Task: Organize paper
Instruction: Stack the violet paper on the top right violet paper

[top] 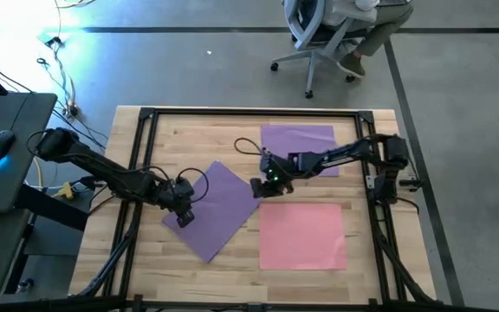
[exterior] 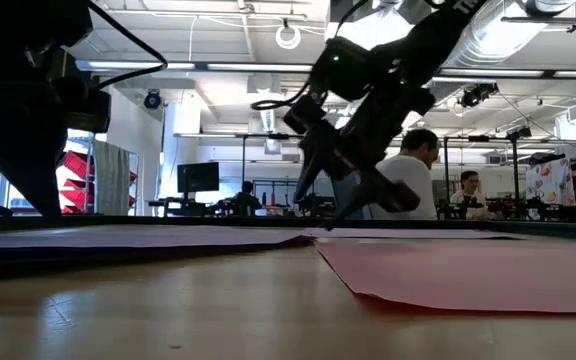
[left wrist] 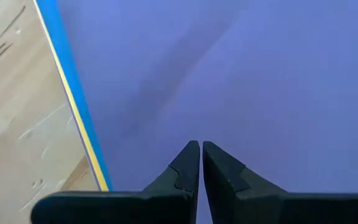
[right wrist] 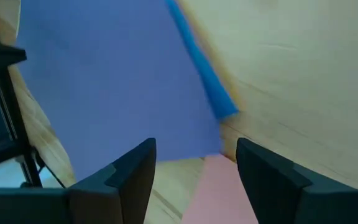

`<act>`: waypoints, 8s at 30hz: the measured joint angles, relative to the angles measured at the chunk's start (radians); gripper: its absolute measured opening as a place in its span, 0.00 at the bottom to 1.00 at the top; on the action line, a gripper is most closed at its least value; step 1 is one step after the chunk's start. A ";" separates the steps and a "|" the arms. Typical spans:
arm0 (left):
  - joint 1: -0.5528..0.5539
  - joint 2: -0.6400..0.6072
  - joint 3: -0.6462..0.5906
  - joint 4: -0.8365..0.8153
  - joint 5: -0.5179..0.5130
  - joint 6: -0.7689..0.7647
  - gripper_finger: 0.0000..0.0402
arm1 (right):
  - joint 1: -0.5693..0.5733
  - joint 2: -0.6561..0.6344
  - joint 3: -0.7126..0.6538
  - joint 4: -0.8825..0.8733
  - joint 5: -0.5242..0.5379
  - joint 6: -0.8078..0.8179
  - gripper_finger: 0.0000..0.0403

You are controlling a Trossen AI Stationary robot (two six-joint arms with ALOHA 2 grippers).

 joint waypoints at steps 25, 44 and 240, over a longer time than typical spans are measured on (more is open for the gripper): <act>0.002 0.076 0.007 0.045 0.012 0.019 0.00 | 0.044 0.060 0.089 -0.067 0.032 -0.043 0.02; 0.004 -0.008 0.434 -0.360 -0.180 0.163 0.00 | -0.019 -0.220 0.155 -0.068 0.382 -0.023 0.00; 0.706 0.449 0.685 0.422 0.224 0.830 0.00 | -0.339 -0.763 0.146 -1.127 0.378 -0.515 0.00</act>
